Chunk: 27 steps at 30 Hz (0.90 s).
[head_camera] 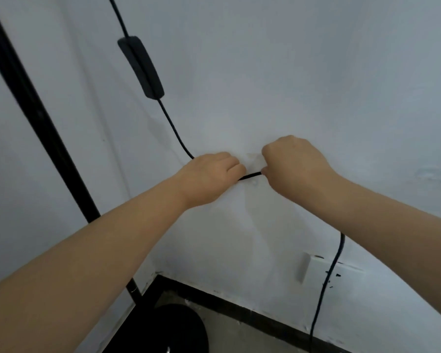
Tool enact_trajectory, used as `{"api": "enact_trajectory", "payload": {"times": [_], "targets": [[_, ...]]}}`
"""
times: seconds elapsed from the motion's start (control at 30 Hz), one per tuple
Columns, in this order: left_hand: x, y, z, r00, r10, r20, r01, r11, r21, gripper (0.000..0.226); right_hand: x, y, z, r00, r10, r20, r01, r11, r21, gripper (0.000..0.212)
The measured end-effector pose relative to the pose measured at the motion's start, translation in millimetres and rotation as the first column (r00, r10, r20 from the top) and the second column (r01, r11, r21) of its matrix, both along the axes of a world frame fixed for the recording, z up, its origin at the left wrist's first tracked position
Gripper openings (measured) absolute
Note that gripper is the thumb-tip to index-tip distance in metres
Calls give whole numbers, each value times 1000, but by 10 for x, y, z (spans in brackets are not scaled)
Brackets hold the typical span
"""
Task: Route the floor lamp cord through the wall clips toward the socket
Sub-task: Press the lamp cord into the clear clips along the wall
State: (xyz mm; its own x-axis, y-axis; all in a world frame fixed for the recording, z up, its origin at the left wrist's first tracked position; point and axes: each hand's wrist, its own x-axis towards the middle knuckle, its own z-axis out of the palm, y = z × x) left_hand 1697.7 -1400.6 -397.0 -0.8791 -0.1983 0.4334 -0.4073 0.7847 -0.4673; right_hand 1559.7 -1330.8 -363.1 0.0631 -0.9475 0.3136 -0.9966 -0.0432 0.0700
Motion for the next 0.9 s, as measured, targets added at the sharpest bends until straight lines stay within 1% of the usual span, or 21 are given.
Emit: {"api": "enact_trajectory", "payload": {"times": [0.07,0.13,0.2,0.23,0.33,0.37,0.43,0.47,0.53,0.57,0.6,0.63,0.67,0.7,0.73,0.77,0.83,0.9], "targets": [[2,-4,58,998,13,62,-14,1000,16,24,-29,31,42,999,7,-33,-7,1000,-16,8],[-17,9,100,995,23,95,-23,1000,-4,26,-70,69,72,998,20,-51,-20,1000,-15,8],[-55,15,106,992,34,124,-29,999,-43,28,-146,108,46,999,27,-45,-28,999,-22,27],[-69,16,93,991,36,130,-25,996,-86,28,-191,134,14,999,28,-18,-28,999,-21,32],[-113,45,40,992,39,123,-12,977,-213,23,-336,199,-148,993,34,117,-31,999,-27,17],[-135,54,21,992,45,120,-13,967,-255,23,-382,238,-212,985,40,166,-37,999,-22,18],[-185,93,-12,989,80,121,-43,958,-282,25,-492,324,-327,962,45,268,-40,999,-22,24],[-211,107,-28,988,100,117,-67,963,-263,26,-551,367,-378,944,48,328,-42,999,-25,26],[-263,127,-54,986,129,109,-105,974,-199,28,-674,457,-481,878,35,477,-49,999,18,26],[-281,132,-63,985,139,99,-119,976,-182,29,-744,485,-531,794,1,608,-63,995,81,24],[-298,151,-64,983,162,92,-145,975,-169,29,-807,513,-575,642,-55,765,-97,984,152,22],[-314,174,-68,978,190,83,-175,971,-163,28,-858,535,-613,454,-147,879,-135,964,231,21],[-329,201,-68,972,221,80,-207,965,-159,28,-901,548,-658,302,-235,924,-182,937,298,22],[-337,219,-78,968,239,80,-225,961,-160,27,-944,544,-725,220,-299,929,-214,914,345,22],[-343,248,-86,962,258,90,-243,959,-148,25,-967,540,-785,189,-346,919,-231,894,384,22],[-348,266,-102,958,271,92,-255,955,-149,23,-974,540,-839,190,-383,904,-242,874,421,22],[-348,306,-126,961,268,74,-255,955,-151,17,-965,537,-943,216,-422,880,-258,845,468,24],[-332,354,-148,965,259,51,-248,956,-158,5,-968,533,-1027,234,-441,867,-267,828,493,27]]}}
